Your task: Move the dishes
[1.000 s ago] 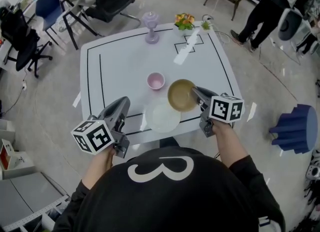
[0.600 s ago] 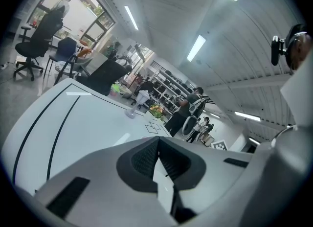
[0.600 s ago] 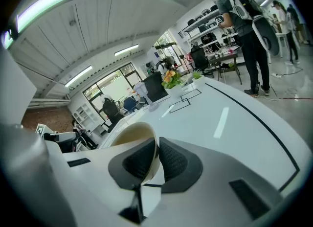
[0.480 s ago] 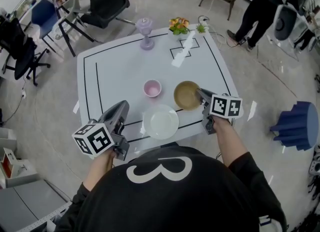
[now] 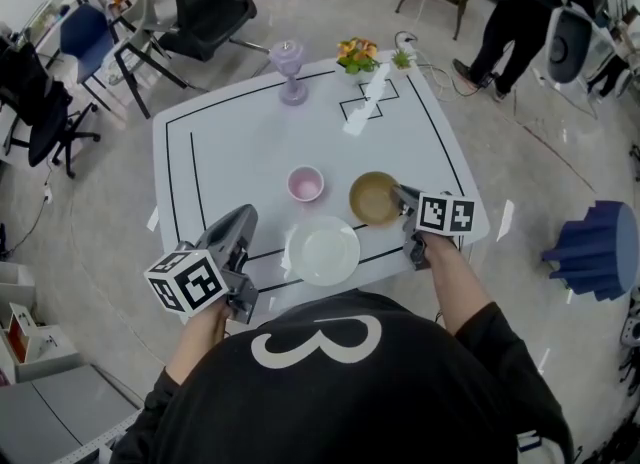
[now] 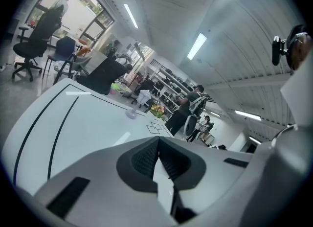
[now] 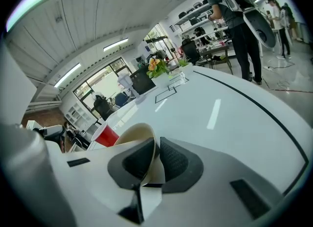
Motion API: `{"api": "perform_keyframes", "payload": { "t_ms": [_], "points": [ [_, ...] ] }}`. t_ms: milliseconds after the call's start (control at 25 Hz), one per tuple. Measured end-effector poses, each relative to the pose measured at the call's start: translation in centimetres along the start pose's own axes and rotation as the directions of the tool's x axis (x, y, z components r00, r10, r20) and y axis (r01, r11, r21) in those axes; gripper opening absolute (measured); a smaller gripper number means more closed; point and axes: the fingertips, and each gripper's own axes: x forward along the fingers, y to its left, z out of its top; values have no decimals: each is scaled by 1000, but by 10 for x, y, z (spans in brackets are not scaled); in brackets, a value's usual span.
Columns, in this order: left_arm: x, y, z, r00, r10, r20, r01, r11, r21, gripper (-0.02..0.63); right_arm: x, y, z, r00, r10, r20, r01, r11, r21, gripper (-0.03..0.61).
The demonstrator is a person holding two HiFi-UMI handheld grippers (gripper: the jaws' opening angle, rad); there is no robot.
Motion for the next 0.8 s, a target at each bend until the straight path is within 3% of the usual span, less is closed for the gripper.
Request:
{"api": "perform_keyframes", "payload": {
  "t_ms": [160,280,480,640,800],
  "points": [
    [-3,4,-1,1000,3,-5,-3,1000,-3,3,0,1,1,1000,2,22,-2,1000,-5,73],
    [-5,7,-3,1000,3,-4,-3,1000,-5,3,-1,5,6,997,24,69,-24,1000,-8,157],
    [-12,3,-2,1000,-10,9,10,1000,4,3,-15,19,24,986,33,164,-9,989,-150,239],
    [-21,-2,3,999,-27,28,26,1000,16,3,-31,42,34,977,46,209,15,959,-282,234],
    [-28,-12,7,998,-49,41,48,999,26,3,-53,83,43,954,147,261,-54,942,-332,186]
  ]
}}
